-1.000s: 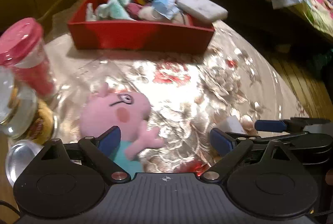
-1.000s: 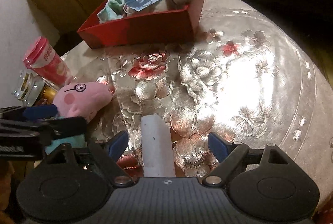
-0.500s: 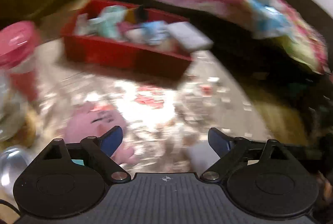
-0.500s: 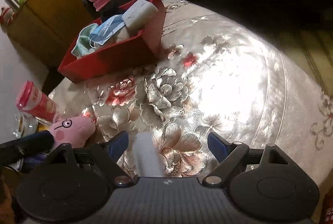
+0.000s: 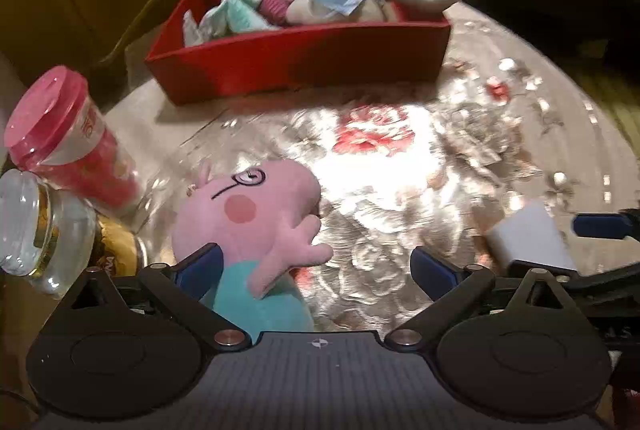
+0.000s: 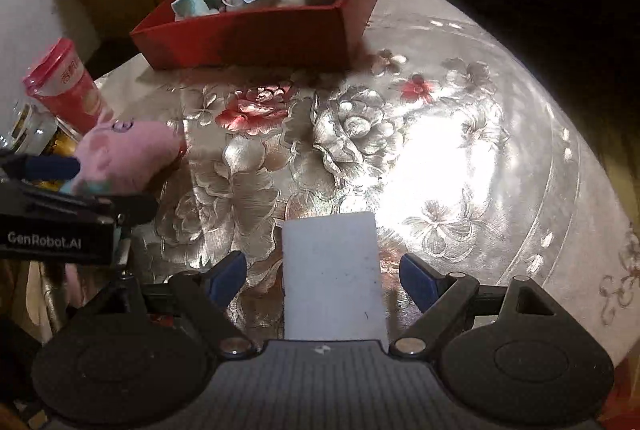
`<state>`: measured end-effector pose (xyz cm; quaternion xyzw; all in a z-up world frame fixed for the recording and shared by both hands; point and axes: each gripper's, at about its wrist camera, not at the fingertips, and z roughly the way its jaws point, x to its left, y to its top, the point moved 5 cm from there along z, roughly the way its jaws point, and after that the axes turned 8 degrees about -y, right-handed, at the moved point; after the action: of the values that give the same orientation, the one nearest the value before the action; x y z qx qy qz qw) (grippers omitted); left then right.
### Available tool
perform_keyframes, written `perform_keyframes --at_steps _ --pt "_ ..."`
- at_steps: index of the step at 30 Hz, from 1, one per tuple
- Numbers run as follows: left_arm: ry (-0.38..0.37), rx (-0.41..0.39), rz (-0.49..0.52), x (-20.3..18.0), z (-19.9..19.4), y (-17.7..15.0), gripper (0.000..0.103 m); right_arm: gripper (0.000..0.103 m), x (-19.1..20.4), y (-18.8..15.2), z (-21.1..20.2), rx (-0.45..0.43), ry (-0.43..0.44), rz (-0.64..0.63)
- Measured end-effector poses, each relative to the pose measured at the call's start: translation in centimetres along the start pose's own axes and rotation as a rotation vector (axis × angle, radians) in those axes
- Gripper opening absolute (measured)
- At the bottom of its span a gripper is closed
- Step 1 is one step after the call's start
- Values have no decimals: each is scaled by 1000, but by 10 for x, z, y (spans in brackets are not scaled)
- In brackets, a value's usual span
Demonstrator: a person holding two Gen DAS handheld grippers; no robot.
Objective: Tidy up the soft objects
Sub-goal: 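Grasp the pink pig plush with the left tool while the right tool holds the white block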
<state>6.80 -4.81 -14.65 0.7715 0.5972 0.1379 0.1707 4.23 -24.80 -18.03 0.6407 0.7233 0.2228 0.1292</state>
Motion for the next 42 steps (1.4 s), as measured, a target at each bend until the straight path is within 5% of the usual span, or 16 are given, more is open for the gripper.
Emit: perform_keyframes --at_steps 6,10,11,15,19,27,38,41,42 --pt "97 5 22 -10 14 6 97 57 -2 -1 12 30 3 4" --pt "-292 -92 -50 -35 -19 19 80 57 -1 -2 19 43 -4 -4" --pt "-301 -99 -77 -33 -23 22 81 57 -1 -2 18 40 -4 0" --pt "-184 -153 -104 -9 -39 23 88 57 -9 -2 16 35 -3 32" --pt "-169 -54 -193 13 -23 11 91 57 -11 -3 16 40 11 48" --pt "51 27 -34 0 17 13 97 59 4 -4 25 40 6 -12" --pt "22 138 -156 32 26 8 86 59 16 -7 27 23 -36 -120" --pt "-90 253 -214 24 48 -5 80 43 20 -9 26 4 -70 -187" --pt "-88 228 -196 20 47 -4 77 40 19 -9 26 -4 -80 -200"
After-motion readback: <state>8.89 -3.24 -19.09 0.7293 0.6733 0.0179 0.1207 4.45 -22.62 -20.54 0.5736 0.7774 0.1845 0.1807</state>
